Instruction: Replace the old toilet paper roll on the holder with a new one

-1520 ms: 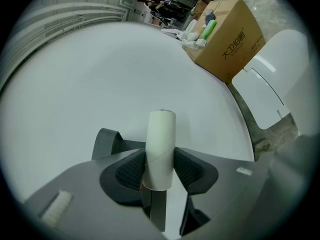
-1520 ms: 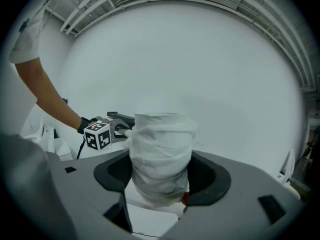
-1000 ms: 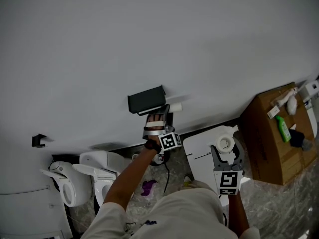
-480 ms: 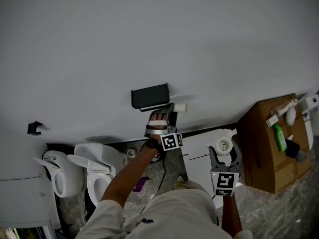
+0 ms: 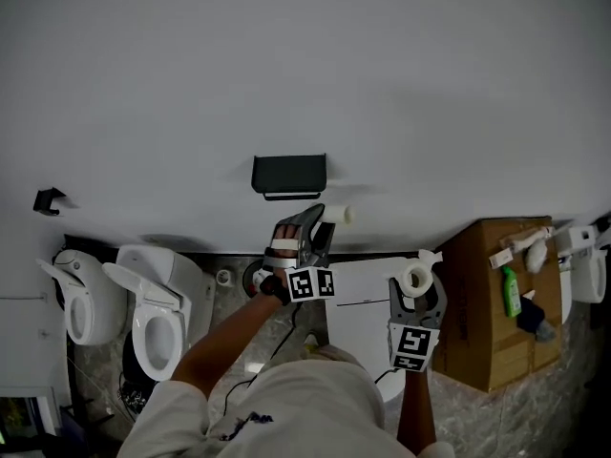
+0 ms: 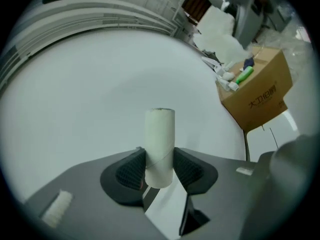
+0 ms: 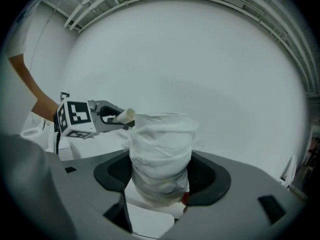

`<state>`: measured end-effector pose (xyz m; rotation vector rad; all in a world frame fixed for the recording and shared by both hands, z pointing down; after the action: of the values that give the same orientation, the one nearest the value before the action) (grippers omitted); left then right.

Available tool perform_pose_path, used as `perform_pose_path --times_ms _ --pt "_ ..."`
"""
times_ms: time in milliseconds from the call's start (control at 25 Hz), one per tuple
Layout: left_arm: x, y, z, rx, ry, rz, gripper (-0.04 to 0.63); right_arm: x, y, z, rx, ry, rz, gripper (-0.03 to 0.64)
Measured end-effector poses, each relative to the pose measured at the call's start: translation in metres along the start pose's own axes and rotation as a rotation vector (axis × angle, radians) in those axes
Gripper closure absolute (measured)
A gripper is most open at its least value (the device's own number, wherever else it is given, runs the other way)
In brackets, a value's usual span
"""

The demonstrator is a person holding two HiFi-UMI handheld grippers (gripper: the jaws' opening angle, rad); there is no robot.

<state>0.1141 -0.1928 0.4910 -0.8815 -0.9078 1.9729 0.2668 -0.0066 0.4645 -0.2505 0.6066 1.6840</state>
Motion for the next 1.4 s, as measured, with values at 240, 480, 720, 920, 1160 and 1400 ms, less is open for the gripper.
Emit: perform_pose_path --times_ms 240,480,720,920,1160,1400 --pt "0.046 0.041 0.032 0.262 0.042 -0.006 0.418 -0.028 0.010 -0.012 0.145 -0.010 -0.016 0.305" --pt "0.088 0.061 0.075 0.505 0.079 0.012 0.417 -0.068 0.022 -0.029 0.338 0.025 -0.001 0.305" --pt "0.105 0.085 0.108 0.661 0.096 -0.023 0.417 -0.114 0.041 -0.054 0.588 0.046 0.036 0.305" --pt "0.114 0.095 0.119 0.734 0.040 -0.012 0.419 -0.136 0.055 -0.063 0.676 0.062 0.053 0.305" --pt "0.115 0.100 0.128 0.797 -0.042 0.007 0.419 -0.153 0.066 -0.067 0.800 0.088 0.097 0.305" --pt "0.119 0.096 0.139 0.855 -0.032 0.008 0.418 -0.173 0.071 -0.071 0.973 0.156 0.137 0.307"
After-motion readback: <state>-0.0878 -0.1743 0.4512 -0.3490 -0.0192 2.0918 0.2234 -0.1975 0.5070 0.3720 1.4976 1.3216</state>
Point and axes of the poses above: the fingertips, and each gripper's own axes: x backward along the fingers, y to its left, z out of its underside, the point moved 8 cm from there along x, backward along the fingers, and after that the axes turned 12 degrees about y, right-handed, at the moved point
